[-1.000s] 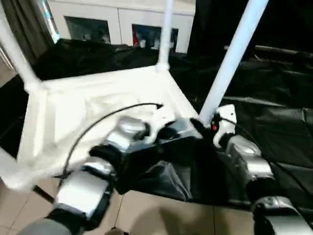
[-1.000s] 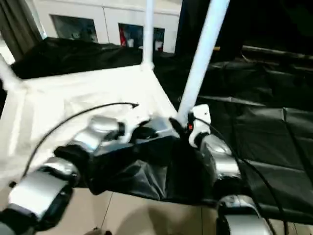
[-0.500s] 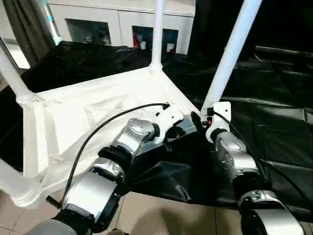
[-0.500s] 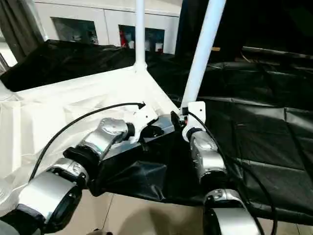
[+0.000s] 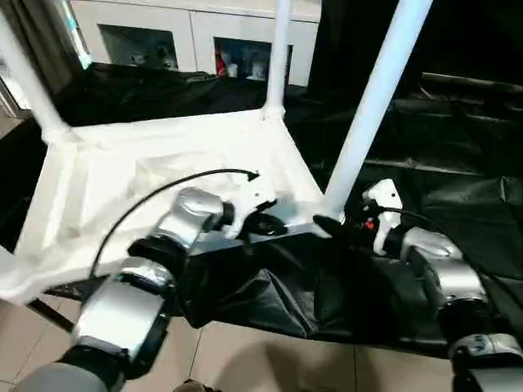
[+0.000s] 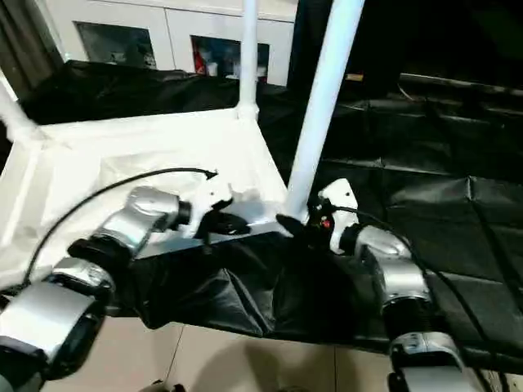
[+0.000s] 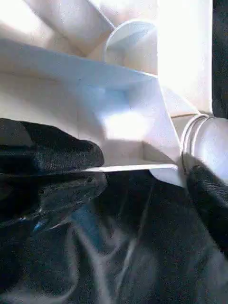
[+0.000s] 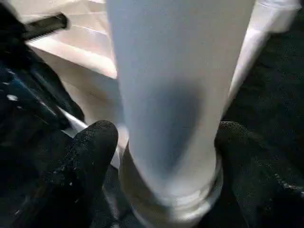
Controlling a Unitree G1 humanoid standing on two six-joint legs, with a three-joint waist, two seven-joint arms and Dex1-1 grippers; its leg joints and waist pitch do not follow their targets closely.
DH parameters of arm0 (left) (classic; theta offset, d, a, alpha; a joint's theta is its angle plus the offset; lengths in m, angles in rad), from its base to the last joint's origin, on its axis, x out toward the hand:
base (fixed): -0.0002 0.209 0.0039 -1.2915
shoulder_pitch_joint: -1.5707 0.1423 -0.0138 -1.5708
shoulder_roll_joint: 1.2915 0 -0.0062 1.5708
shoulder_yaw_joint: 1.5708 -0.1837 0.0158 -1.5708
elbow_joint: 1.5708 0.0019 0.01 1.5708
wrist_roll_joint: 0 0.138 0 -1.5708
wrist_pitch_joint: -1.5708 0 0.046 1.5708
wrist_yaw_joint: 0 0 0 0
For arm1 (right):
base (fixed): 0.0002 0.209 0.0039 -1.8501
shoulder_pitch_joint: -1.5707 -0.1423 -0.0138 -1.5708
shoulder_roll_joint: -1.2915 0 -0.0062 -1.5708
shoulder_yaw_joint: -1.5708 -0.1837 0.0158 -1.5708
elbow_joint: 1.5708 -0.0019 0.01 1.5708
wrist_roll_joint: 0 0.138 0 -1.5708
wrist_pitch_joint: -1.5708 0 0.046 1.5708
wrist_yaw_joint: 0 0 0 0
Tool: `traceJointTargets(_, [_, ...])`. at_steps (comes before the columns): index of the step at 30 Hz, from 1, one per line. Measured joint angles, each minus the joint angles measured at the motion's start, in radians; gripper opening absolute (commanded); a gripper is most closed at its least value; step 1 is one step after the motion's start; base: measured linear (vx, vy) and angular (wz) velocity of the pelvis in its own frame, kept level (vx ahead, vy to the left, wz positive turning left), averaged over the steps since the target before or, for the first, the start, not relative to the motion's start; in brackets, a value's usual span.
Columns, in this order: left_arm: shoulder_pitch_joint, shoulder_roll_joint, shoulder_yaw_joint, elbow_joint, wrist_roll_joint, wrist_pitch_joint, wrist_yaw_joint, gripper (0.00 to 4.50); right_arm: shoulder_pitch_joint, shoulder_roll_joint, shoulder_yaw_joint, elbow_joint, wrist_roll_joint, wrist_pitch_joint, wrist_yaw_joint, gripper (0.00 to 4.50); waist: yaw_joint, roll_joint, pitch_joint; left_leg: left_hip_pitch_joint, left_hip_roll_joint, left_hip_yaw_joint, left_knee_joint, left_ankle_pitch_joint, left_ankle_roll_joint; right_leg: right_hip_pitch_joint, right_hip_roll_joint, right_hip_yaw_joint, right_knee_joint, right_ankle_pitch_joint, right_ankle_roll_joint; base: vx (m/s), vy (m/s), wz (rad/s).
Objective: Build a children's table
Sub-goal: Rotate leg to tighten
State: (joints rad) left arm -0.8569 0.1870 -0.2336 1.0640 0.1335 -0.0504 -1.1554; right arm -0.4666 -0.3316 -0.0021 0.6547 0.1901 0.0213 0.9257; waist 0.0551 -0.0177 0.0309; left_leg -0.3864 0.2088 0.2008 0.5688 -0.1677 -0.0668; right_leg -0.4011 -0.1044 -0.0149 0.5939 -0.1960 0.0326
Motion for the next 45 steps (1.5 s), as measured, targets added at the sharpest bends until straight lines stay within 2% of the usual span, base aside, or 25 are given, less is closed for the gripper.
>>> traceJointTargets(1, [0.0, 0.002, -0.001, -0.001, 0.0, -0.002, -0.009, 0.0, -0.001, -0.002, 0.0, -0.003, 0.003, 0.0, 0.011, 3.43, 0.003, 0.0, 0.0, 0.0, 0.0, 0.0, 0.0, 0.0, 0.0, 0.0, 0.0, 0.0, 0.0, 0.0, 0.0, 0.0, 0.0, 0.0])
traceJointTargets(5, [0.001, 0.004, -0.003, -0.008, 0.0, -0.003, -0.025, 0.0, -0.004, -0.012, 0.001, -0.005, 0.013, 0.0, 0.044, 3.0, 0.007, -0.003, 0.002, 0.0, 0.0, 0.001, 0.001, 0.0, 0.0, 0.0, 0.0, 0.001, 0.0, -0.001, -0.001, 0.0, 0.0, 0.0])
traceJointTargets(9, [0.004, 0.005, -0.003, -0.015, 0.0, -0.003, -0.032, 0.0, -0.004, -0.022, 0.0, -0.005, 0.014, 0.008, 0.064, 2.82, 0.007, -0.004, 0.003, 0.0, 0.0, 0.001, 0.001, 0.001, 0.001, 0.0, 0.0, 0.0, 0.0, -0.001, -0.001, 0.0, 0.0, 0.0])
traceJointTargets(11, [0.007, 0.008, -0.003, -0.019, 0.0, -0.003, -0.034, 0.0, -0.005, -0.022, 0.0, -0.005, 0.014, 0.008, 0.068, 2.55, 0.007, -0.004, 0.003, 0.0, 0.0, 0.001, 0.001, 0.001, 0.001, 0.0, 0.0, 0.0, 0.0, -0.001, -0.001, 0.0, 0.0, 0.0])
traceJointTargets(13, [0.009, 0.011, -0.003, -0.022, -0.001, -0.003, -0.042, 0.0, -0.005, -0.024, 0.0, -0.005, 0.014, 0.008, 0.074, 2.51, 0.007, -0.004, 0.003, 0.0, 0.0, 0.001, 0.002, 0.001, 0.001, 0.0, 0.0, 0.001, 0.001, -0.001, -0.001, 0.0, 0.0, 0.0])
traceJointTargets(18, [0.011, 0.013, -0.004, -0.024, 0.0, -0.003, -0.039, 0.0, -0.005, -0.026, 0.001, -0.005, 0.013, 0.007, 0.076, 2.09, 0.007, -0.005, 0.003, 0.0, 0.0, 0.001, 0.002, 0.001, 0.001, 0.0, 0.0, 0.001, 0.001, -0.001, -0.001, 0.0, 0.0, 0.0])
traceJointTargets(22, [0.006, -0.003, -0.005, -0.018, 0.007, -0.004, 0.018, 0.0, -0.005, -0.009, -0.01, -0.003, 0.01, 0.011, 0.017, 2.05, 0.007, -0.006, 0.003, 0.001, 0.0, 0.001, 0.003, 0.0, 0.001, 0.001, -0.001, 0.001, 0.002, 0.0, -0.002, 0.0, 0.0, 0.0])
traceJointTargets(30, [-0.018, -0.12, 0.003, 0.024, 0.03, 0.051, 0.291, 0.0, -0.002, 0.125, -0.093, 0.016, -0.009, 0.019, -0.328, 2.04, 0.005, -0.011, 0.002, 0.002, -0.003, 0.001, 0.004, 0.0, 0.001, 0.005, -0.005, 0.001, 0.0, 0.001, -0.004, 0.0, 0.0, 0.0])
traceJointTargets(33, [-0.028, -0.172, 0.006, 0.048, 0.044, 0.087, 0.411, 0.0, -0.031, 0.208, -0.102, 0.034, -0.069, 0.017, -0.568, 2.04, -0.003, -0.009, -0.004, 0.004, -0.004, 0.001, 0.004, 0.001, 0.001, 0.005, -0.005, 0.001, -0.001, 0.001, -0.004, 0.0, 0.0, 0.0])
traceJointTargets(35, [-0.033, -0.197, 0.009, 0.051, 0.045, 0.096, 0.448, 0.0, -0.047, 0.217, -0.102, 0.046, -0.085, 0.019, -0.634, 2.04, -0.005, -0.009, -0.005, 0.003, -0.004, 0.001, 0.003, 0.0, 0.001, 0.006, -0.006, 0.001, -0.001, -0.001, 0.0, 0.0, 0.0, 0.0])
traceJointTargets(38, [-0.034, -0.213, 0.009, 0.055, 0.049, 0.1, 0.495, 0.0, -0.101, 0.242, -0.102, 0.107, -0.105, 0.016, -0.722, 2.04, -0.013, 0.0, -0.008, 0.002, -0.004, 0.0, 0.003, 0.0, 0.0, 0.005, -0.005, 0.0, -0.002, 0.0, 0.0, 0.0, 0.0, 0.0])
traceJointTargets(41, [-0.038, -0.212, 0.01, 0.063, 0.049, 0.091, 0.504, 0.0, -0.112, 0.246, -0.102, 0.12, -0.11, 0.007, -0.736, 2.04, -0.015, 0.007, -0.009, 0.002, -0.004, -0.001, 0.001, 0.0, 0.0, 0.005, -0.005, -0.001, -0.002, 0.001, 0.0, 0.0, 0.0, 0.0])
traceJointTargets(42, [-0.038, -0.211, 0.01, 0.064, 0.049, 0.084, 0.494, 0.0, -0.112, 0.245, -0.102, 0.12, -0.111, 0.001, -0.731, 2.56, -0.016, 0.009, -0.008, 0.002, -0.004, -0.001, 0.001, 0.0, 0.0, 0.005, -0.005, -0.001, -0.002, 0.001, -0.001, 0.0, 0.0, 0.0])
traceJointTargets(45, [-0.043, -0.2, 0.01, 0.07, 0.049, 0.068, 0.464, 0.0, -0.103, 0.236, -0.095, 0.107, -0.121, -0.014, -0.693, 2.78, -0.019, 0.016, -0.008, 0.001, -0.004, -0.001, 0.001, 0.0, 0.0, 0.005, -0.005, -0.001, -0.002, 0.003, -0.002, 0.0, 0.0, 0.0])
